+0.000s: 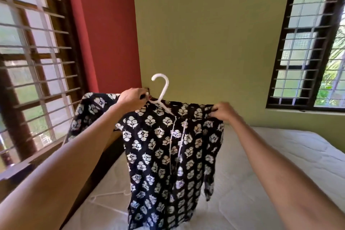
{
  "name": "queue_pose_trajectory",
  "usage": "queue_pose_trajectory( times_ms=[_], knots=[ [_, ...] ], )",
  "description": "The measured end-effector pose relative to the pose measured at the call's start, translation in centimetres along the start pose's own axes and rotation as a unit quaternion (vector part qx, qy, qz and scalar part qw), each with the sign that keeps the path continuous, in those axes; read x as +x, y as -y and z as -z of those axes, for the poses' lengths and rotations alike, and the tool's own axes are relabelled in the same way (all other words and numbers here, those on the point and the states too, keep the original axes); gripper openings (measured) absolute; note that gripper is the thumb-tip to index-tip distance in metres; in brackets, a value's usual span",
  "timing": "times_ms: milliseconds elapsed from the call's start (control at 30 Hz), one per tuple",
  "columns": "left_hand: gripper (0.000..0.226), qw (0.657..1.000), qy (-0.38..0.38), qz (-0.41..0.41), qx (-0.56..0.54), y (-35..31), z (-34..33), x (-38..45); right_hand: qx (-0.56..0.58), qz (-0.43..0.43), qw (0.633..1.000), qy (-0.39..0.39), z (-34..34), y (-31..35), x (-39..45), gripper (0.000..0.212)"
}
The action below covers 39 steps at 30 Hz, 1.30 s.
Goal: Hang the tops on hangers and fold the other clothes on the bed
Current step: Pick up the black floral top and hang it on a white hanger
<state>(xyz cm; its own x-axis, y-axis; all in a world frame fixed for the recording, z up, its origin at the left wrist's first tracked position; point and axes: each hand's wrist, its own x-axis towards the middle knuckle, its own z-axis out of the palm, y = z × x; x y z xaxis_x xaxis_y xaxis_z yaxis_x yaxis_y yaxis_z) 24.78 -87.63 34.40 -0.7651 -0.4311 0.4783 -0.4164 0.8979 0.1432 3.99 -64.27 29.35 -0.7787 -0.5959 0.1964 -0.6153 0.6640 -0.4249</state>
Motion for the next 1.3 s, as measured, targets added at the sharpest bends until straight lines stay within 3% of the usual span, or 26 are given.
queue_pose_trajectory(
  times_ms=[100, 200, 300, 367, 433, 500, 533, 600, 700, 733, 800, 900, 967, 1033, 1133, 1300],
  knots=[
    [0.021, 0.997, -0.056, 0.044, -0.016, -0.8, -0.7, 0.5, -0.03, 0.044, 0.998, -0.03, 1.9, 1.5, 0.0, 0.022],
    [0.025, 0.979, -0.105, 0.11, -0.133, -1.6, -1.0, 1.6, -0.039, 0.138, 0.987, -0.068, 2.6, 3.9, -1.3, 0.027],
    [0.028, 0.952, -0.102, 0.125, -0.26, -2.2, -0.7, 2.6, -0.074, 0.196, 0.972, -0.109, 3.0, 4.7, -2.1, 0.026],
    [0.026, 0.931, -0.107, 0.113, -0.329, -2.3, -0.5, 3.0, -0.041, 0.239, 0.949, -0.199, 3.6, 4.5, -2.5, 0.017],
    [0.022, 0.921, -0.123, 0.092, -0.358, -2.4, -0.3, 3.2, 0.006, 0.265, 0.89, -0.371, 4.1, 3.8, -2.2, 0.011],
    [0.019, 0.915, -0.126, 0.07, -0.377, -2.6, 0.0, 3.4, -0.032, 0.193, 0.849, -0.491, 4.7, 3.2, -1.1, 0.023],
    [0.016, 0.914, -0.123, 0.058, -0.383, -2.7, 0.0, 3.4, -0.056, 0.155, 0.852, -0.498, 5.2, 2.8, -0.6, 0.032],
    [0.015, 0.916, -0.113, 0.035, -0.383, -3.1, 0.3, 3.6, -0.051, 0.122, 0.894, -0.429, 6.6, 2.6, -0.3, 0.052],
    [0.017, 0.926, -0.096, 0.02, -0.365, -4.2, 0.5, 3.7, -0.037, 0.169, 0.947, -0.272, 7.3, 3.3, -0.5, 0.09],
    [0.018, 0.931, -0.086, 0.013, -0.356, -4.9, 0.5, 3.7, -0.058, 0.181, 0.953, -0.237, 6.9, 3.9, -0.5, 0.089],
    [0.017, 0.946, -0.061, -0.005, -0.318, -6.7, 0.2, 3.7, -0.057, 0.206, 0.956, -0.201, 5.4, 5.6, -0.6, 0.065],
    [0.014, 0.966, -0.051, -0.012, -0.255, -8.5, -0.4, 3.6, 0.088, 0.224, 0.948, -0.208, 3.9, 7.9, -0.4, 0.037],
    [0.015, 0.96, -0.055, -0.001, -0.273, -8.0, -0.5, 3.6, 0.119, 0.219, 0.93, -0.269, 4.4, 7.9, 0.0, 0.043],
    [0.02, 0.945, -0.061, 0.013, -0.322, -7.0, -0.1, 3.4, 0.006, 0.162, 0.928, -0.337, 5.5, 6.1, 0.2, 0.055],
    [0.021, 0.917, -0.057, 0.032, -0.393, -5.8, 0.1, 3.2, -0.107, 0.096, 0.956, -0.255, 6.0, 4.0, -0.2, 0.061],
    [0.018, 0.935, -0.045, 0.042, -0.35, -5.9, -1.2, 3.2, -0.061, 0.118, 0.972, -0.195, 4.9, 5.1, 0.1, 0.054]
  ],
)
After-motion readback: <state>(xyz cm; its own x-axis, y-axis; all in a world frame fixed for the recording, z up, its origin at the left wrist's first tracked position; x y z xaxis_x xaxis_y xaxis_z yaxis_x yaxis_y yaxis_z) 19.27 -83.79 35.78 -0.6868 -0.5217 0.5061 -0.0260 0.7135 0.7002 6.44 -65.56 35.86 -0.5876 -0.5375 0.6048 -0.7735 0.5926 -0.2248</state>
